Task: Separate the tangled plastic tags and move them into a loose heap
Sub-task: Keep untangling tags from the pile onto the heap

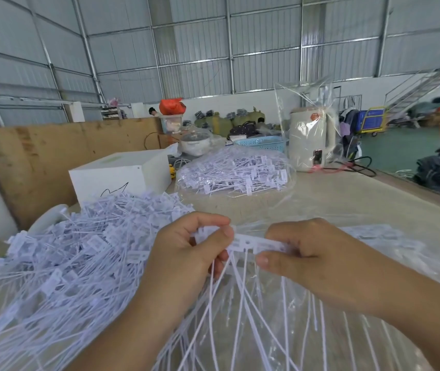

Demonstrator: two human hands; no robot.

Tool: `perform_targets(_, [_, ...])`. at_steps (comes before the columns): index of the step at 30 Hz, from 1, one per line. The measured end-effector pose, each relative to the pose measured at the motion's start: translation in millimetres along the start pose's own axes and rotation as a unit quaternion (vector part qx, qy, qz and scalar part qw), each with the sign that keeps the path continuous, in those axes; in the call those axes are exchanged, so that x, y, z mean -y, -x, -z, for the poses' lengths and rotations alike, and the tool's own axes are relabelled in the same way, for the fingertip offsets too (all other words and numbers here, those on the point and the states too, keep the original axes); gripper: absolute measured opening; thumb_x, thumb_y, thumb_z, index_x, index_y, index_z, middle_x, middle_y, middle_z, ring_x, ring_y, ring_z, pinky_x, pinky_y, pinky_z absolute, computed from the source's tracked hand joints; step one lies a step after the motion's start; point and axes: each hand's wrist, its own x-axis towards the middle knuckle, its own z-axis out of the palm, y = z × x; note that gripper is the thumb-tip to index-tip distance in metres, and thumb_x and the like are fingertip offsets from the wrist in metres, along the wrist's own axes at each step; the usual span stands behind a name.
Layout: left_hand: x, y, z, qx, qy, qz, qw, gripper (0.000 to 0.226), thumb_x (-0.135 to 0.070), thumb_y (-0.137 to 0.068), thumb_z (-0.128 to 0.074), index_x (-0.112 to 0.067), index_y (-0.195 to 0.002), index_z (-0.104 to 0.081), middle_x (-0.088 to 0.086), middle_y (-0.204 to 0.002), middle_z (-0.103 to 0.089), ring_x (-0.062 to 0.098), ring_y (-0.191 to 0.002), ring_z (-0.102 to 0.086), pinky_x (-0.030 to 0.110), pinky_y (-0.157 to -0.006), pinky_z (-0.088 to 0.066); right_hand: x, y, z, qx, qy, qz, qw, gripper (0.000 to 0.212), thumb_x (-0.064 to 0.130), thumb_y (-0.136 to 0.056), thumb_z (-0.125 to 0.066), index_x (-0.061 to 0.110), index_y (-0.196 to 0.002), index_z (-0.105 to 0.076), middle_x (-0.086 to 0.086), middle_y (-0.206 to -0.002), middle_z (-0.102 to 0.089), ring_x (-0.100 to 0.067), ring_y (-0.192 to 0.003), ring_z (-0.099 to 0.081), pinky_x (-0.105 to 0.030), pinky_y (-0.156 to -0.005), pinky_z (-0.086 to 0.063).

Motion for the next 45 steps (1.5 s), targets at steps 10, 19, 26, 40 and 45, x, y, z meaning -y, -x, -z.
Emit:
perform_targets(10, [-4,5,-13,-0.095,0.049,-0.029,0.994,0.011,-0.025,-0.071,-0.079,-0.032,-0.078,-0.076,0.0,-0.054,-0.065,0.01,-0.043,-0.055,0.022,-0.044,-0.047,18,0,-19,-0.155,0.056,-0.021,0.986,0.039,0.046,-0.09,-0.054,0.022,-0.063,-0.04,0.003,-0.048,-0.041,-0.013,-0.046,-0.041,-0.037,-0.05,-0.036])
perform_targets(19, [-8,-4,3,-0.129,0.096,0.004,0.987,0.01,-0.012,-0.08,-0.074,-0.021,-0.079,-0.076,-0.001,-0.056,-0.065,0.008,-0.044,-0.053,0.02,-0.043,-0.045,14,2,3,-0.23,-0.067,0.033,0.97,0.038,0.061,-0.081,-0.048,0.024,-0.087,-0.054,0.007,-0.049,-0.044,-0.008,-0.042,-0.04,-0.02,-0.042,-0.032])
perform_targets(26, [-12,16,-12,-0.004,-0.007,-0.069,0.998,0.027,-0.049,-0.061,-0.071,-0.036,-0.083,-0.074,0.001,-0.05,-0.062,0.01,-0.042,-0.056,0.023,-0.046,-0.05,11,3,-13,-0.013,0.068,0.069,0.995,0.06,0.07,-0.081,-0.029,0.044,-0.135,-0.023,0.007,-0.072,-0.061,-0.006,-0.066,-0.056,-0.024,-0.058,-0.043])
perform_targets(40, [-16,5,4,-0.023,-0.024,-0.04,0.999,0.029,-0.006,-0.078,-0.074,-0.035,-0.084,-0.076,0.002,-0.067,-0.072,0.012,-0.047,-0.059,0.034,-0.054,-0.058,2,3,6,-0.003,0.019,0.01,1.0,0.027,0.054,-0.086,-0.059,0.028,-0.08,-0.06,0.007,-0.057,-0.053,-0.007,-0.045,-0.045,-0.026,-0.048,-0.037])
perform_targets(45, [-16,6,1,-0.011,0.0,-0.026,1.0,0.019,-0.021,-0.066,-0.079,-0.028,-0.084,-0.076,0.002,-0.064,-0.071,0.012,-0.043,-0.058,0.021,-0.047,-0.051,2,1,4,0.007,0.009,0.029,1.0,0.023,0.038,-0.092,-0.061,0.024,-0.074,-0.06,0.009,-0.053,-0.048,-0.007,-0.044,-0.041,-0.02,-0.046,-0.032])
